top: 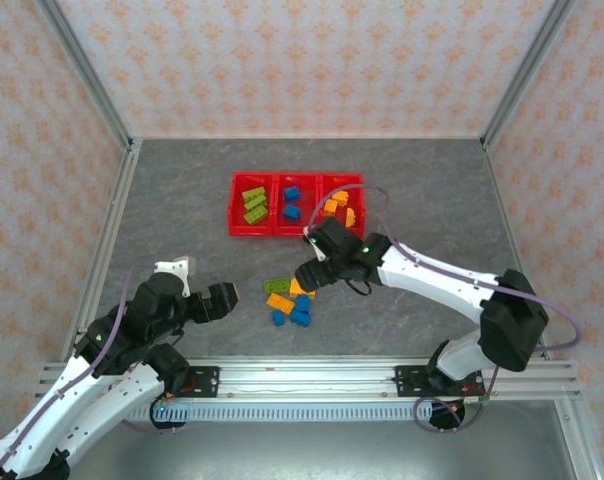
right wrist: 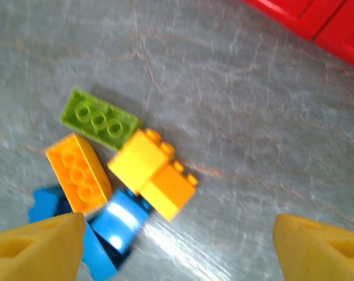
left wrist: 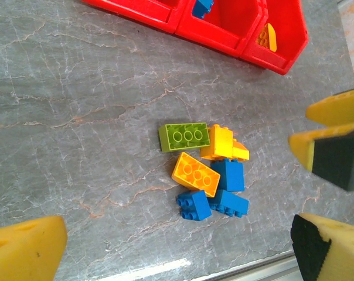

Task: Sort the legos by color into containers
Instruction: Pick up the lego from the bottom-center of the table.

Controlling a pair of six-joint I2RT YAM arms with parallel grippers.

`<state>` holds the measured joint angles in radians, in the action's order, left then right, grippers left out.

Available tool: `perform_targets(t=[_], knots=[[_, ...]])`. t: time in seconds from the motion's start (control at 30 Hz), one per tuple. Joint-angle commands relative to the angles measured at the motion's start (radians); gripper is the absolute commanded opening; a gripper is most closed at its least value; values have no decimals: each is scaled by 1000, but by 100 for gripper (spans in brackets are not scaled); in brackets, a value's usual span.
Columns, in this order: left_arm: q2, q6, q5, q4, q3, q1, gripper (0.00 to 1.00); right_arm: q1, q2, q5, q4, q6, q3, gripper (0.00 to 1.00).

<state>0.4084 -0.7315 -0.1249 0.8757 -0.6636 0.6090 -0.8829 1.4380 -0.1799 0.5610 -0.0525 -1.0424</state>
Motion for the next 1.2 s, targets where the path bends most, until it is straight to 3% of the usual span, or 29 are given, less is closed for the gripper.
perform_targets(t=[0.0, 0.17, 0.53, 0.83, 1.17], knots=[[5, 20, -9, -34, 7, 10, 99, -17, -88, 9, -41, 230, 85, 83], [-22, 2, 2, -22, 4, 11, 99, -102, -157, -25, -71, 282, 154, 86], [-16, -3, 6, -35, 14, 11, 99, -251, 25, 6, -10, 244, 148, 84], [-57, -16, 28, -10, 12, 10, 99, -272, 146, 17, -32, 207, 106, 80], [-64, -13, 30, -1, 13, 9, 99, -275, 255, -5, -41, 177, 44, 66]])
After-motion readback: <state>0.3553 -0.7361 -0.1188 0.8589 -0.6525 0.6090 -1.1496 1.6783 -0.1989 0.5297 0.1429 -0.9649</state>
